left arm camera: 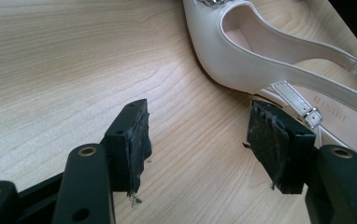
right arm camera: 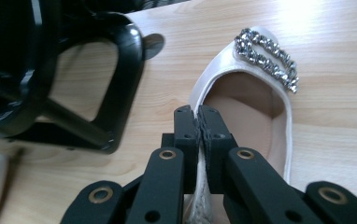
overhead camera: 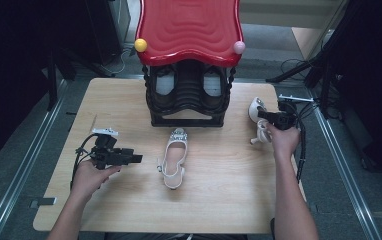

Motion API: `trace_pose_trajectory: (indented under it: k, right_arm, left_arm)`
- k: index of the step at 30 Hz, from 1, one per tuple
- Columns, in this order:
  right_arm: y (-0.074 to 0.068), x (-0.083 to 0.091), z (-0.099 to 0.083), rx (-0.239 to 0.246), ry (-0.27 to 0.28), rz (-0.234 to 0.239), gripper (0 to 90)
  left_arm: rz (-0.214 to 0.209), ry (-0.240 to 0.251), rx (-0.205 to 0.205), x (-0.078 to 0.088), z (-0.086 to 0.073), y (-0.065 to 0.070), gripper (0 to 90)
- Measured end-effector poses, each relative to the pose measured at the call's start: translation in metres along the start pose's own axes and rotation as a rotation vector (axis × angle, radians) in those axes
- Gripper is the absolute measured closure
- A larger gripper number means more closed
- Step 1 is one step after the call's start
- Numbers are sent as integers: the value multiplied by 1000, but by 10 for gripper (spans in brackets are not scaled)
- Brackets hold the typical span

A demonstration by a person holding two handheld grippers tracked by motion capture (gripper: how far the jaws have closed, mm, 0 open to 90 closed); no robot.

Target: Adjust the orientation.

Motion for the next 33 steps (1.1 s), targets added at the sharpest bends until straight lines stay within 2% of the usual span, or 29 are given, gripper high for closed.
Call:
trace_pose_trajectory:
  k: [5, 11, 24, 29, 33]
  right_arm:
    - [-13, 7, -5, 13, -6, 44, 884]
    - [-27, 19, -11, 47, -11, 68, 884]
    - [-46, 40, -35, 63, -30, 117, 884]
    - [-57, 51, -44, 76, -36, 144, 884]
    - [-69, 56, -54, 90, -52, 172, 884]
  left_arm:
    - [-2, -3, -12, -3, 3, 1, 391]
    - [-9, -14, -21, -8, 7, 4, 392]
    - [-33, -29, -46, -19, 16, 9, 392]
    - [-41, -29, -40, -22, 19, 8, 393]
    - [-45, -33, -53, -26, 22, 10, 394]
Point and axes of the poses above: each handheld gripper's, and its own axes: x roughly backward along the jaws, z roughly out of its top, y roughly to its right, the point moved 9 cm from there along -x, roughly forward along the jaws, and after that the axes turned 8 degrees about -z, right-handed, at the moved point
